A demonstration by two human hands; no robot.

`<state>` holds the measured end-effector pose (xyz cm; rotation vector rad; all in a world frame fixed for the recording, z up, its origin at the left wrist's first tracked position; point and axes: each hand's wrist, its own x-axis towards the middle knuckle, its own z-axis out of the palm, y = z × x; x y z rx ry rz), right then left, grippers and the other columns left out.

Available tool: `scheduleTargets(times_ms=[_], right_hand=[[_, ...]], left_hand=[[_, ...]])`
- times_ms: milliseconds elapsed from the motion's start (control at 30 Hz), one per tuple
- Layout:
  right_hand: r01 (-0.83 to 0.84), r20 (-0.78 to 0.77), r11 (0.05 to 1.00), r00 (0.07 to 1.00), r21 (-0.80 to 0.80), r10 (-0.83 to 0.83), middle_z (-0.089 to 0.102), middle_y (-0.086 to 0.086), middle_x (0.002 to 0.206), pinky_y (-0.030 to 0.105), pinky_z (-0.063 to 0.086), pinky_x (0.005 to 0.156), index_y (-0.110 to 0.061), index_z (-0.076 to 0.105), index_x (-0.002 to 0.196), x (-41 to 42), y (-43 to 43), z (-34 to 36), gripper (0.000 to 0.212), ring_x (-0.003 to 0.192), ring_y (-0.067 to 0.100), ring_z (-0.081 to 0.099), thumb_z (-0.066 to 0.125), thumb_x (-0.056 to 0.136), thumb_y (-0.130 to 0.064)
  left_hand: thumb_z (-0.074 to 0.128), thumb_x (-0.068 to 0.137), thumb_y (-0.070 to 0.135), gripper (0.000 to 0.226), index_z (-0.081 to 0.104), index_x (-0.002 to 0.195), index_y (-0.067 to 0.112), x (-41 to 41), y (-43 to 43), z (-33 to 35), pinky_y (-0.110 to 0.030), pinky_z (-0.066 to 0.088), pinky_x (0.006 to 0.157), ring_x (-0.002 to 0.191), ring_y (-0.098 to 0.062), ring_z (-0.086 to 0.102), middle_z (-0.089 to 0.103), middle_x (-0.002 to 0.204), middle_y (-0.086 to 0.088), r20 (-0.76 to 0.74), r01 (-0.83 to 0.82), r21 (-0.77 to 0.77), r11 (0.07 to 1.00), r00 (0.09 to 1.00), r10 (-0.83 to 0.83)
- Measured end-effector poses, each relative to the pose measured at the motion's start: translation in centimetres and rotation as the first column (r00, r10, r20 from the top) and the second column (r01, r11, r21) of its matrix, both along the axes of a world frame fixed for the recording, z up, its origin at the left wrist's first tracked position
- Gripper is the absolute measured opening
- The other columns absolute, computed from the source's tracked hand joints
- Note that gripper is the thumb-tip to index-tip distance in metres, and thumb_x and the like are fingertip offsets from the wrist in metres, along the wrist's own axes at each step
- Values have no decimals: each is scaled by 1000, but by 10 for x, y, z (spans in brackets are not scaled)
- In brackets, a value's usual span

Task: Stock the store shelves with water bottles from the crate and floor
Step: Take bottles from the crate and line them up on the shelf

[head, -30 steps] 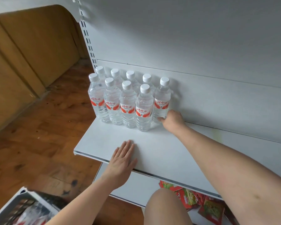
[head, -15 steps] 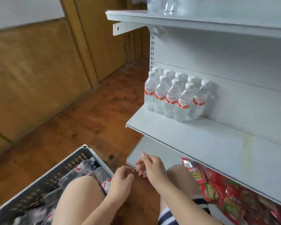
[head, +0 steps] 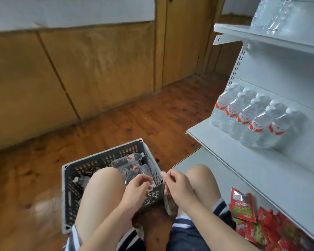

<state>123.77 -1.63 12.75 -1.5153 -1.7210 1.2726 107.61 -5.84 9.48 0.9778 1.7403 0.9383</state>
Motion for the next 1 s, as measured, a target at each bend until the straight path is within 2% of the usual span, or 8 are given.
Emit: scheduleTargets(times_ms=[100,233,300,433,500,700,900,1000], right_hand=[[-87,42,996,995,-21,88,64,0,63,17,51,57,-14,64,79,-14,1,-7,37,60,9,62,60,98,-45],[-199,73,980,977,-25,200,63,4,69,31,53,68,-17,57,75,-31,11,-24,36,69,19,63,66,93,-48],[-260,59,965,963,-27,261,61,2,69,32,53,68,-21,54,75,-38,16,-32,34,69,20,64,68,92,-48],[-320,-29,927,947,-197,321,66,2,73,29,56,63,-17,57,91,-48,17,-46,21,59,13,63,62,98,-35],[-357,-45,897,933,-260,358,67,2,73,26,54,59,-17,57,92,-56,16,-50,16,56,11,61,60,99,-31],[-441,-54,836,892,-328,449,70,5,80,29,54,62,-18,59,97,-89,22,-57,13,60,14,65,58,100,-31],[-433,-15,801,883,-414,469,72,8,86,29,52,59,-17,59,97,-111,44,-73,11,64,17,65,55,101,-26],[-394,19,816,896,-422,443,72,9,85,28,51,56,-13,61,98,-125,64,-87,11,63,17,66,55,101,-22]], left_hand=[[50,99,8,23,68,97,22,-10,-7,3,-31,57,88,91,-15,66,71,96,2,-46,-43,-10,999,998,43],[52,96,7,23,68,93,24,-32,-21,2,-35,54,89,90,-15,64,69,93,5,-140,-109,-39,993,985,102],[54,96,9,22,69,92,25,-45,-34,1,-36,55,91,93,-14,65,70,94,6,-193,-153,-72,986,972,137],[57,98,11,20,69,93,26,-71,-66,1,-37,56,89,93,-12,66,72,95,7,-268,-220,-126,967,946,181],[58,97,12,20,70,93,27,-83,-74,0,-38,56,89,92,-12,67,73,93,6,-292,-256,-122,959,933,211],[56,95,11,22,71,92,26,-95,-78,-10,-45,59,84,87,-21,70,75,89,6,-233,-361,-149,920,917,322],[52,100,10,21,70,99,21,-118,-79,-34,-34,60,82,96,-16,68,72,102,5,-201,-372,-198,907,921,334],[52,98,10,22,70,96,22,-140,-70,-52,-35,60,79,94,-18,69,73,101,3,-169,-376,-246,893,924,343]])
